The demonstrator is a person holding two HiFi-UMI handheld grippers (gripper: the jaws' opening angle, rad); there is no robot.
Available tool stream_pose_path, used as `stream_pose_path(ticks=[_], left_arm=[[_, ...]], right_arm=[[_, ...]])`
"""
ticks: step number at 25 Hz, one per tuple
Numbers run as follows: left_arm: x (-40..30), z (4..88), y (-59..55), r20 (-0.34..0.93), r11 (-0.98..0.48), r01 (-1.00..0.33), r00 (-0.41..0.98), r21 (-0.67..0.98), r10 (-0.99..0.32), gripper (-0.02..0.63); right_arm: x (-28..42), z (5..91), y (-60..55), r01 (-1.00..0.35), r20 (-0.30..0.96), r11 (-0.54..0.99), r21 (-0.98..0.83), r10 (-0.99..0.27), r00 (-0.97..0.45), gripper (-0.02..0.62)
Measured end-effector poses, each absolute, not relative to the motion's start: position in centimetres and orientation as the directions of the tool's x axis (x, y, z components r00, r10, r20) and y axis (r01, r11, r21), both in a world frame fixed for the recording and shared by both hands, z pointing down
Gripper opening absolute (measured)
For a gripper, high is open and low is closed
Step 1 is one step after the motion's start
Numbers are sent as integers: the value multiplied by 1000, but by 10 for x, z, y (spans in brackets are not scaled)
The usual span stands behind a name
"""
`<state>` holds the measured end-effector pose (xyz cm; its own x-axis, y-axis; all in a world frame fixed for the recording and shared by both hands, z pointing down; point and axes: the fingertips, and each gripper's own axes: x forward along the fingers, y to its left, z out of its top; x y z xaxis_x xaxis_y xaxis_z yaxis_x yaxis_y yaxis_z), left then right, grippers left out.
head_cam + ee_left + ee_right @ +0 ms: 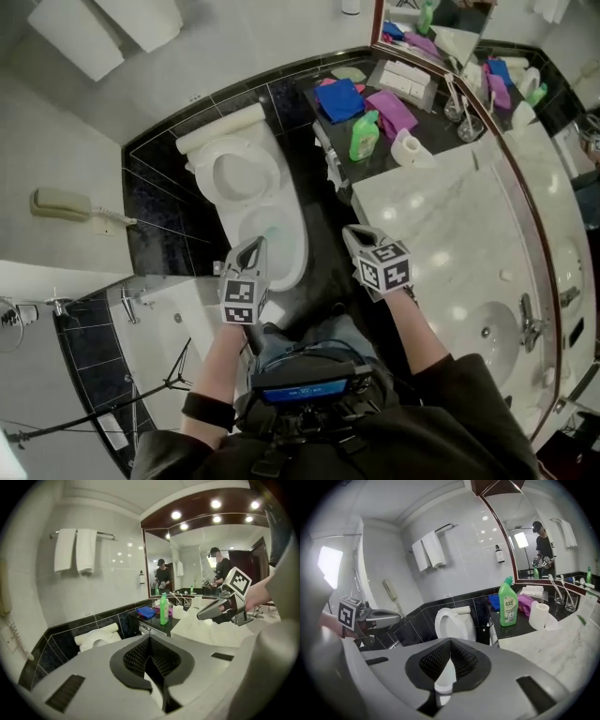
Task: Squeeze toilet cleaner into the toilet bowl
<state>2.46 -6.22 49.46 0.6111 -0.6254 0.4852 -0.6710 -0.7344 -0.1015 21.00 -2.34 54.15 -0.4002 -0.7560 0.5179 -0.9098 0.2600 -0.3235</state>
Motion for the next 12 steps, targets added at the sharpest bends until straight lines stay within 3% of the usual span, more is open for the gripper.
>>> stream_pose_path(ticks=[12], left_arm=[[-146,502,-54,510,-553,-833,474,-3,-718,3]], right_arm=[[85,540,-25,-892,546,348,-288,-706,-451,6]])
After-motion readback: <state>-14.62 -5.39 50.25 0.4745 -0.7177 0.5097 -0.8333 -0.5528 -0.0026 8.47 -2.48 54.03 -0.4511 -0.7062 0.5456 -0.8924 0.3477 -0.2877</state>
